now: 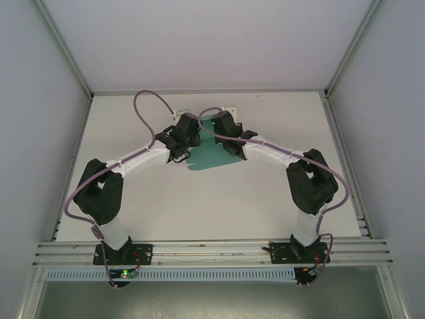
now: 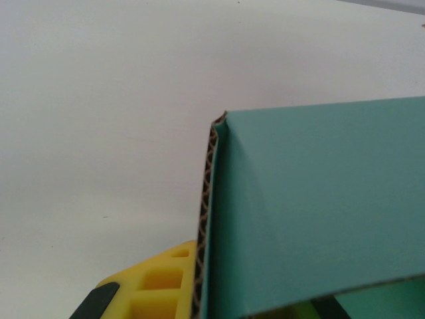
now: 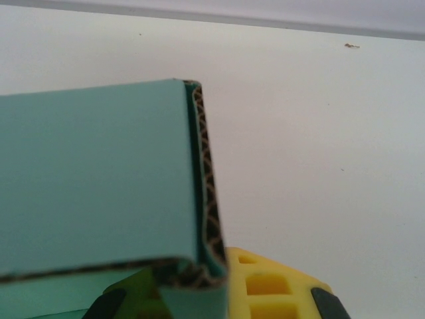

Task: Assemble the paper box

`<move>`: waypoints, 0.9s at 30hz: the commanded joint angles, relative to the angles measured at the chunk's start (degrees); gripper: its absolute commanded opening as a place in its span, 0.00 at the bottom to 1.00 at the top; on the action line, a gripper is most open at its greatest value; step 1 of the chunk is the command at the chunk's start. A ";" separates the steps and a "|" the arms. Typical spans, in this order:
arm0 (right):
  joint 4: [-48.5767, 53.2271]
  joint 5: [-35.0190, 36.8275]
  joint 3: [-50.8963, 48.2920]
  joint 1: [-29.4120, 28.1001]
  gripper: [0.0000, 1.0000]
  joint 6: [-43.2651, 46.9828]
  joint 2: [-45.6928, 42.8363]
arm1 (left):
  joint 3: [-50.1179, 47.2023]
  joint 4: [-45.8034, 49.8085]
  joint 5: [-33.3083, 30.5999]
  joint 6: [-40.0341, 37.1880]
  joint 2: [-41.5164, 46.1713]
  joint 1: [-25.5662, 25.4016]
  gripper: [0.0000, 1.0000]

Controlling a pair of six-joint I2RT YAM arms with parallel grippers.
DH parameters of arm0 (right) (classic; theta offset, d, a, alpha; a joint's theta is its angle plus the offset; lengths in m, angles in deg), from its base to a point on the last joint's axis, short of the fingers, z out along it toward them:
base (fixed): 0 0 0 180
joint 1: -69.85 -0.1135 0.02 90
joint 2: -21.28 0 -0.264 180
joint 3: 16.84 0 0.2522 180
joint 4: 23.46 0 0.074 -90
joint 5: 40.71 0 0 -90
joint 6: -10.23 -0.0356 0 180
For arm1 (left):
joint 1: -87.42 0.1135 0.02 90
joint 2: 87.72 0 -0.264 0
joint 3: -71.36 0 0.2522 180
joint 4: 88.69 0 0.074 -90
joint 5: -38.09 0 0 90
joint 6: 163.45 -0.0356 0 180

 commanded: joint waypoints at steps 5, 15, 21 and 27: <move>-0.53 15.92 -1.92 4.95 0.00 4.58 0.04 | -0.32 8.46 -8.75 -3.15 -0.49 4.06 0.00; -13.33 -16.50 -8.92 5.41 0.50 7.15 -7.42 | -4.72 -6.88 11.28 -11.35 3.17 4.03 0.00; -20.84 -31.66 -14.28 7.20 0.92 4.44 -13.39 | -6.48 -9.24 14.83 -12.24 4.86 4.04 0.00; -28.33 -43.56 -19.92 11.17 0.98 -1.00 -18.82 | -7.18 -9.45 16.37 -15.65 6.01 4.04 0.00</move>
